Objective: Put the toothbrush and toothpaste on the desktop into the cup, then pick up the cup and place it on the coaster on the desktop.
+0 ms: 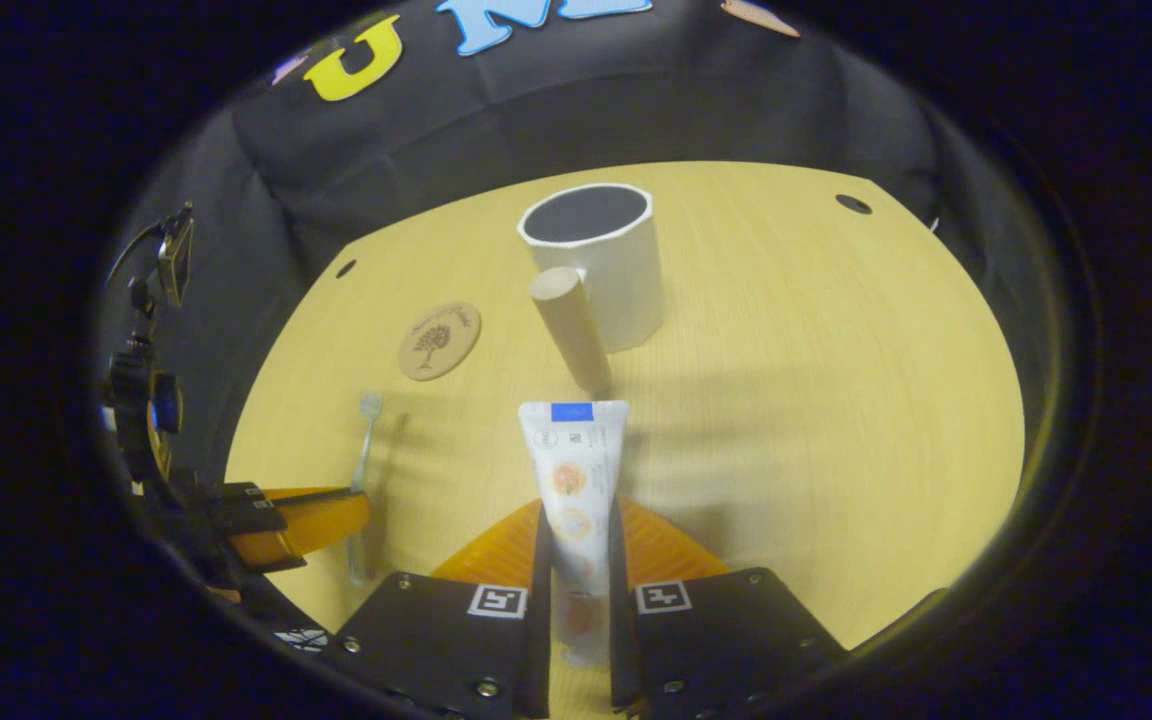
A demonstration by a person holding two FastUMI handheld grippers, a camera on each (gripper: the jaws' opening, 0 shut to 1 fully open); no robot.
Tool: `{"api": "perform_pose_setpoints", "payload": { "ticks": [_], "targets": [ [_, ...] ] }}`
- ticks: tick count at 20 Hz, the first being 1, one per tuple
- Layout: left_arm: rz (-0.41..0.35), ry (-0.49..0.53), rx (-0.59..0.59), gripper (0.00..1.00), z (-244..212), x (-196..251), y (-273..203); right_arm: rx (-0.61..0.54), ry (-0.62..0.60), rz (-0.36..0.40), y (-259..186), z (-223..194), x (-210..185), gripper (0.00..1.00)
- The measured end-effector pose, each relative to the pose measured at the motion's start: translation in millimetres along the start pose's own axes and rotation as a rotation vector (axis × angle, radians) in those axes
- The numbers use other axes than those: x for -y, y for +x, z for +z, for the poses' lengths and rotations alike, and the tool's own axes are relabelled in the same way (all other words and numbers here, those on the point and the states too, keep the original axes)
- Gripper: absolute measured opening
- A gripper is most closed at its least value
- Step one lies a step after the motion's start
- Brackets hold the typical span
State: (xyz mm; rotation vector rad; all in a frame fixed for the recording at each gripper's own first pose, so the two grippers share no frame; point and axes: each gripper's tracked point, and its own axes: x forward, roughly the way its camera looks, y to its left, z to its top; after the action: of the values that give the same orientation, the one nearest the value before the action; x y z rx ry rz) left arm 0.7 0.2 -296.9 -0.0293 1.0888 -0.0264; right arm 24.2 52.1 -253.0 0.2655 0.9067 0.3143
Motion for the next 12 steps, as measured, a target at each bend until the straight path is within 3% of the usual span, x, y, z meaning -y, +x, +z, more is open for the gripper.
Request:
{"api": "perform_pose_setpoints", "payload": {
  "ticks": [6, 12],
  "targets": [
    [-0.029, -0.036, 0.116, 0.10, 14.6, 6.1, -16.0, 0.162, -0.005, 0.084, -31.4, 28.1, -20.9, 0.25],
    [-0.045, -0.037, 0.245, 0.10, 43.4, 13.3, -38.2, 0.384, 0.004, 0.140, -65.3, 93.6, -39.0, 0.28]
  ]
}}
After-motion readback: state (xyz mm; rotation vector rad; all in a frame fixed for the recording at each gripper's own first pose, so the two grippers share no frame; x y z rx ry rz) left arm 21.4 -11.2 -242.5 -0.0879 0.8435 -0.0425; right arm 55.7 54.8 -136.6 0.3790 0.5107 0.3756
